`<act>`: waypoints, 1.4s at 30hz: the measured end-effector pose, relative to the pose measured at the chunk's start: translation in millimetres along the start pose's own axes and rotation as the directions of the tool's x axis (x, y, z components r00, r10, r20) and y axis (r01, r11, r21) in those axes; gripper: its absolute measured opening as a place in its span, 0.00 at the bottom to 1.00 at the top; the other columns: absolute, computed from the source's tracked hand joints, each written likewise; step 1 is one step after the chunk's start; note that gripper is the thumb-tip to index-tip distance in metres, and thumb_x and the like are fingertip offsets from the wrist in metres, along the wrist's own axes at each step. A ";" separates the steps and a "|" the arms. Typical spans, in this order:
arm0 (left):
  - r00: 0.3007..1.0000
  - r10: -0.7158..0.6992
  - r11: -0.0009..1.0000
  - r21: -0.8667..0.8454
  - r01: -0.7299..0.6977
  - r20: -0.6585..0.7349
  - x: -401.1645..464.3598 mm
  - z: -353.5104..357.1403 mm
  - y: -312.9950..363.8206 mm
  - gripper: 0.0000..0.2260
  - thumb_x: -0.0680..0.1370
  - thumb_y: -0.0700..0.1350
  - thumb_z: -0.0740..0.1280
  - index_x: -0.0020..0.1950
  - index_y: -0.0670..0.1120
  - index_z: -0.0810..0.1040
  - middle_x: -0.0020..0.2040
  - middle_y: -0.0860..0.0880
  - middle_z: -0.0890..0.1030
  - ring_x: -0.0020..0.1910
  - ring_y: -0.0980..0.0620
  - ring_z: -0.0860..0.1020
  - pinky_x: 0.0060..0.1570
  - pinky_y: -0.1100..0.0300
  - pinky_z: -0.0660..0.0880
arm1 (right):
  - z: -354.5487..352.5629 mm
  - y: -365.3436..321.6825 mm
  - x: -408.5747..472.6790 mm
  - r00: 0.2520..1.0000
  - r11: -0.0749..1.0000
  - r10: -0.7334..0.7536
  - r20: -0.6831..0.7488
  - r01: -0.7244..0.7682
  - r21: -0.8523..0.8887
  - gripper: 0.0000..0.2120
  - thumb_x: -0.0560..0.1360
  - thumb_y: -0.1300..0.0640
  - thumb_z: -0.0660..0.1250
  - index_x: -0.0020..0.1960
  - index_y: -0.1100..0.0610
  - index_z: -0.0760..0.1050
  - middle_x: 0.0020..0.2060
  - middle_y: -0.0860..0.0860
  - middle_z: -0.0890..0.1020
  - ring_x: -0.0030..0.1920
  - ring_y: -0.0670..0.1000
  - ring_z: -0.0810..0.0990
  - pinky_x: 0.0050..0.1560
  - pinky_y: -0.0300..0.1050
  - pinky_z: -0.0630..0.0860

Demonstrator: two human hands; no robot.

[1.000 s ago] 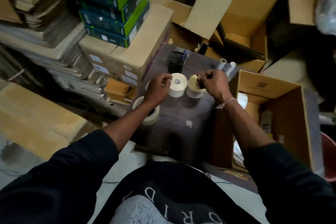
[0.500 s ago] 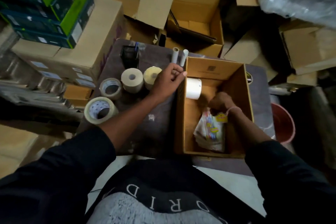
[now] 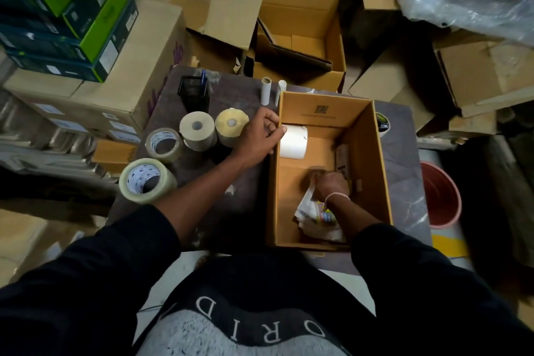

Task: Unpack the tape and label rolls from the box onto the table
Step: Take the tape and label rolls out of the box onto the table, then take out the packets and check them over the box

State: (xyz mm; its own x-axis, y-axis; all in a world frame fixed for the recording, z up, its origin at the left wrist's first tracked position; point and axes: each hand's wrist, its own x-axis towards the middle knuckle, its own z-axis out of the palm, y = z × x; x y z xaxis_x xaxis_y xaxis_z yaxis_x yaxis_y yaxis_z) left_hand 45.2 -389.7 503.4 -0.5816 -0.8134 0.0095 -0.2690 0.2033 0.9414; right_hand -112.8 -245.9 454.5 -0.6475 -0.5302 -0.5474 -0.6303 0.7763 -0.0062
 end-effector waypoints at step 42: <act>0.985 -0.148 0.978 -0.131 0.159 0.094 -0.8 -9.5 -6.6 0.14 0.79 0.54 0.70 0.57 0.47 0.73 0.49 0.47 0.80 0.36 0.52 0.79 0.33 0.60 0.77 | -126.6 2.7 -20.6 0.876 0.338 -0.482 -0.009 0.195 0.921 0.19 0.70 0.63 0.76 0.58 0.69 0.78 0.50 0.63 0.83 0.49 0.59 0.79 0.49 0.47 0.76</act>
State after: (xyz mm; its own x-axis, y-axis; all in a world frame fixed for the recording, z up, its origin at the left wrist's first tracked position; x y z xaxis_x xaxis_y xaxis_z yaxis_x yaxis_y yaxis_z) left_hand 54.7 -395.6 500.5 -0.6049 -0.7797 -0.1615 -0.2550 -0.0024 0.9669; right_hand -155.3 -276.1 571.8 -0.2676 -0.8414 -0.4695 0.0549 0.4731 -0.8793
